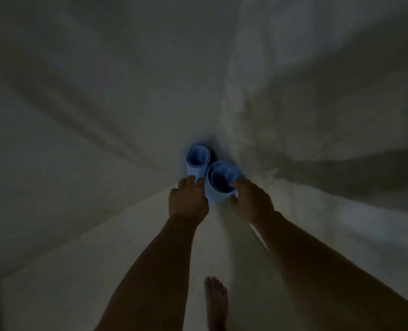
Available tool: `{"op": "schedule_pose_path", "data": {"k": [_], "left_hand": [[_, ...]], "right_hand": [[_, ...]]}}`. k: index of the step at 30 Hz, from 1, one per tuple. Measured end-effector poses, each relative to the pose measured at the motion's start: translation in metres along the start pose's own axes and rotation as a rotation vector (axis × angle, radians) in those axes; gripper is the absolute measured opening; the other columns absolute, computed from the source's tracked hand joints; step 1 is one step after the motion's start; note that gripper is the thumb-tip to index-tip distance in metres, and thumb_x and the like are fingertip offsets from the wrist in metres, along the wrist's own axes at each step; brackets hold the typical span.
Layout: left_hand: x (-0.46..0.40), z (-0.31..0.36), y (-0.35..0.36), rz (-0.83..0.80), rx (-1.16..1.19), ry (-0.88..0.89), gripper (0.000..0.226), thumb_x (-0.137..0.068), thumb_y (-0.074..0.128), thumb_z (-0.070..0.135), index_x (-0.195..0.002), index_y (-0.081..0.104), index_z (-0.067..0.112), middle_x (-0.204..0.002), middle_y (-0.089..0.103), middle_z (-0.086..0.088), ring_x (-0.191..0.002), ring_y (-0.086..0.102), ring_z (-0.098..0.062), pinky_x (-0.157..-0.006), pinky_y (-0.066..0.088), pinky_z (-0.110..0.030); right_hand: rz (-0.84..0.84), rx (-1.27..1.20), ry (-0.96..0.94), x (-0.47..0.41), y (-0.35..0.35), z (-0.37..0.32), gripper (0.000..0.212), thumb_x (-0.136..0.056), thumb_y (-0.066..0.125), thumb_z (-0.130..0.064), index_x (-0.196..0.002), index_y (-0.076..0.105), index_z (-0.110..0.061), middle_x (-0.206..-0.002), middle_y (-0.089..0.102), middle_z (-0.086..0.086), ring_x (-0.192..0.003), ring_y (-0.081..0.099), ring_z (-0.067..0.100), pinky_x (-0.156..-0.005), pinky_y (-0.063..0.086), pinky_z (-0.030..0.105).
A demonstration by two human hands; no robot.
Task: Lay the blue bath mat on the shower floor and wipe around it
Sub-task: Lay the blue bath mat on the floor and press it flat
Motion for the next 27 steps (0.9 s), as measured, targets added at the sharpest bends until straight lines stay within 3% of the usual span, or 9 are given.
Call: {"op": "schedule_pose_path", "data": {"k": [3, 6, 9, 11, 15, 18, 22, 24, 27], "left_hand": [[-0.057, -0.02, 0.075, -0.065, 0.332, -0.146, 0.055, -0.099, 0.052, 0.016, -0.151, 0.037, 0.018, -0.15, 0.045, -0.011, -0.132, 0.048, -0.031, -0.105, 0.042, -0.04], [-0.099, -0.023, 0.124, -0.055, 0.627, -0.143, 0.065, -0.1, 0.05, 0.005, -0.158, 0.025, 0.018, -0.16, 0.037, -0.009, -0.144, 0.038, -0.026, -0.106, 0.028, -0.019], [-0.124, -0.024, 0.168, -0.055, 0.746, -0.108, 0.077, -0.095, 0.046, 0.005, -0.161, 0.014, 0.028, -0.162, 0.033, -0.007, -0.144, 0.039, -0.027, -0.115, 0.036, -0.033], [-0.122, -0.022, 0.189, -0.05, 0.795, -0.084, 0.077, -0.093, 0.048, 0.004, -0.161, 0.019, 0.026, -0.159, 0.04, -0.008, -0.141, 0.044, -0.027, -0.114, 0.042, -0.042], [-0.093, -0.018, 0.191, -0.032, 0.828, -0.071, 0.072, -0.094, 0.049, 0.019, -0.159, 0.021, 0.032, -0.159, 0.04, -0.005, -0.143, 0.04, -0.02, -0.115, 0.04, -0.039], [-0.058, -0.021, 0.173, -0.1, 0.769, -0.03, 0.072, -0.099, 0.047, 0.025, -0.162, 0.011, 0.031, -0.163, 0.032, -0.006, -0.146, 0.035, -0.021, -0.118, 0.032, -0.036], [0.008, -0.03, 0.129, -0.159, 0.453, 0.035, 0.056, -0.098, 0.054, 0.016, -0.153, 0.038, 0.018, -0.164, 0.027, -0.013, -0.139, 0.045, -0.035, -0.111, 0.043, -0.046], [0.053, -0.042, 0.093, -0.161, 0.284, 0.048, 0.056, -0.094, 0.059, 0.019, -0.148, 0.043, 0.021, -0.168, 0.016, -0.009, -0.138, 0.043, -0.036, -0.103, 0.047, -0.05], [0.135, -0.057, 0.003, -0.024, 0.025, 0.205, 0.052, -0.089, 0.064, 0.026, -0.139, 0.052, 0.019, -0.166, 0.024, -0.007, -0.137, 0.041, -0.034, -0.096, 0.048, -0.048]], "right_hand": [[-0.089, 0.067, -0.02, -0.055, 0.066, 0.038, 0.061, -0.093, 0.059, -0.028, -0.15, 0.037, -0.026, -0.151, 0.042, 0.003, -0.124, 0.056, 0.028, -0.098, 0.051, 0.04], [-0.181, 0.228, -0.028, -0.086, 0.123, 0.073, 0.063, -0.094, 0.059, -0.028, -0.15, 0.03, -0.023, -0.155, 0.03, 0.008, -0.12, 0.053, 0.031, -0.088, 0.051, 0.04], [-0.117, 0.298, -0.084, -0.096, 0.159, 0.093, 0.045, -0.097, 0.056, -0.033, -0.138, 0.046, -0.018, -0.137, 0.051, 0.013, -0.11, 0.058, 0.031, -0.078, 0.05, 0.037], [-0.038, 0.223, -0.097, -0.094, 0.168, 0.098, 0.032, -0.097, 0.057, -0.031, -0.124, 0.061, -0.015, -0.114, 0.064, 0.014, -0.101, 0.062, 0.033, -0.074, 0.051, 0.036], [0.016, 0.147, -0.242, -0.068, 0.166, 0.085, 0.021, -0.094, 0.064, -0.023, -0.111, 0.071, -0.013, -0.103, 0.068, 0.012, -0.092, 0.064, 0.034, -0.074, 0.056, 0.039], [0.021, 0.122, -0.395, -0.03, 0.148, 0.052, 0.018, -0.089, 0.069, -0.014, -0.106, 0.073, -0.011, -0.101, 0.07, 0.012, -0.087, 0.066, 0.032, -0.075, 0.053, 0.031], [-0.114, 0.115, -0.465, 0.023, 0.126, 0.001, 0.038, -0.095, 0.045, -0.036, -0.104, 0.075, -0.014, -0.101, 0.074, 0.007, -0.087, 0.07, 0.027, -0.076, 0.059, 0.039], [-0.161, 0.129, -0.466, 0.06, 0.1, -0.036, 0.039, -0.093, 0.048, -0.038, -0.104, 0.075, -0.013, -0.101, 0.075, 0.008, -0.089, 0.071, 0.028, -0.079, 0.057, 0.035], [-0.22, 0.108, -0.361, 0.128, 0.045, -0.089, 0.049, -0.088, 0.045, -0.051, -0.098, 0.073, -0.012, -0.096, 0.074, 0.01, -0.088, 0.069, 0.028, -0.08, 0.054, 0.037]]}}
Point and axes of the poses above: each hand's wrist, its own x-axis away from the middle knuckle, its own y-axis out of the palm, z = x × y, the point moved 7 cm from there along -x, towards the middle knuckle
